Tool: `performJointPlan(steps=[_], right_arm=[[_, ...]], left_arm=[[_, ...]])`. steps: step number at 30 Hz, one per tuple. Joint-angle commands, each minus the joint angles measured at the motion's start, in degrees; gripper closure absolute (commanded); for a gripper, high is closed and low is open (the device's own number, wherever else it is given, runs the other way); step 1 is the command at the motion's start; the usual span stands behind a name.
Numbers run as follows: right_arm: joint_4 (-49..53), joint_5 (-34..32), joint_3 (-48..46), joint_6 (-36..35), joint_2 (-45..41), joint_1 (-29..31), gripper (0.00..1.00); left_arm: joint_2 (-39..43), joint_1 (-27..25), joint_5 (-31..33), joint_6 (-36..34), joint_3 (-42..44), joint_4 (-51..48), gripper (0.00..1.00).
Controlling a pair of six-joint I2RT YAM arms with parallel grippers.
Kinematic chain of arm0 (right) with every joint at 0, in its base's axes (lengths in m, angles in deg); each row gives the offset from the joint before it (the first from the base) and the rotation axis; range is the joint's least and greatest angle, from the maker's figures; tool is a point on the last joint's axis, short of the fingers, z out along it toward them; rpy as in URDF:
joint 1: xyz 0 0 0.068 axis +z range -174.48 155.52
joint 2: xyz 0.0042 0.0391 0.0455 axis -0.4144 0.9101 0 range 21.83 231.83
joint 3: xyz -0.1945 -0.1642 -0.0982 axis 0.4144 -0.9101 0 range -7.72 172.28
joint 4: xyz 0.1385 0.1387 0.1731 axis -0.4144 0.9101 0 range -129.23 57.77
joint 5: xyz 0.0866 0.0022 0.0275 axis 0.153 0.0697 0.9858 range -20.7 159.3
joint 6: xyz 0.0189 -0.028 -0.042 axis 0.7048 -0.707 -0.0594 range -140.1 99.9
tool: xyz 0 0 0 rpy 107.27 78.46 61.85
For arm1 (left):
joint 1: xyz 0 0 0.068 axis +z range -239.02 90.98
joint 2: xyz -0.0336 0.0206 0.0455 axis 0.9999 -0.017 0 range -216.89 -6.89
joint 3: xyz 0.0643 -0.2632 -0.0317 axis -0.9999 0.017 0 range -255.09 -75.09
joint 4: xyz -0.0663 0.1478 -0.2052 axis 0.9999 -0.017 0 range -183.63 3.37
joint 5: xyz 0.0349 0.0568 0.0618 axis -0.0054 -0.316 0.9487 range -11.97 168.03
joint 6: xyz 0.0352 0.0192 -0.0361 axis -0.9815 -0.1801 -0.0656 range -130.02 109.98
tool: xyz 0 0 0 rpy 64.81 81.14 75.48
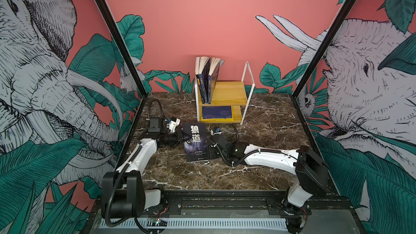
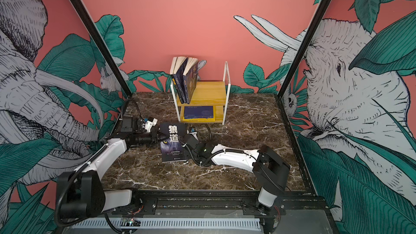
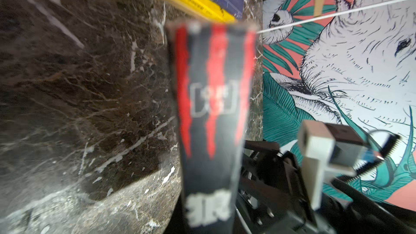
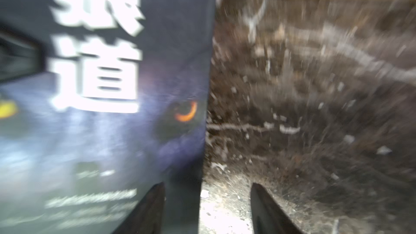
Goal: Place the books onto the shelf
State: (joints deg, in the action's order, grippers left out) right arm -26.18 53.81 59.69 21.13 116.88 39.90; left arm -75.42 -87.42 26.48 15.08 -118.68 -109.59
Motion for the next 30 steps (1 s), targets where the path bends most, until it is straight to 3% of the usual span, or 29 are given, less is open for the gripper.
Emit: performJointPlan(steps=[1, 2, 7, 12, 17, 24, 27, 30], right_arm=[[2.50, -10.74, 4.38, -12.72, -1.54, 4.45, 0.14], [1.19, -11.92, 5.73, -15.41, -0.97, 5.92, 0.01], [-0.24, -15.60, 16.72, -26.22, 4.92, 11.74, 0.01], [2.36, -18.91, 27.39, -34.64, 12.42, 14.90, 0.01], [3.21, -19.76, 32.14, -36.03, 17.89, 15.52, 0.01], [-0.25, -21.13, 34.28, -39.23, 22.93, 15.43, 0.04], [-0.67, -22.30, 36.46, -40.48, 25.92, 14.60, 0.07], [-0.79, -22.44, 37.47, -39.78, 27.69, 13.16, 0.18]], left_arm=[[9.31, 5.62, 3.64, 7.05, 4.83, 7.92, 1.00], [12.64, 7.78, 4.80, 9.45, 6.90, 11.12, 1.00], [23.26, 12.86, 9.48, 15.73, 11.75, 13.82, 1.00], [24.19, 14.00, 9.45, 20.20, 11.43, 14.72, 1.00], [23.82, 14.09, 8.84, 23.67, 12.20, 17.70, 1.00], [22.95, 14.11, 9.70, 22.78, 11.93, 17.91, 1.00], [21.83, 13.98, 9.04, 23.54, 11.63, 18.20, 1.00], [22.20, 13.95, 8.90, 22.98, 11.24, 16.86, 1.00]])
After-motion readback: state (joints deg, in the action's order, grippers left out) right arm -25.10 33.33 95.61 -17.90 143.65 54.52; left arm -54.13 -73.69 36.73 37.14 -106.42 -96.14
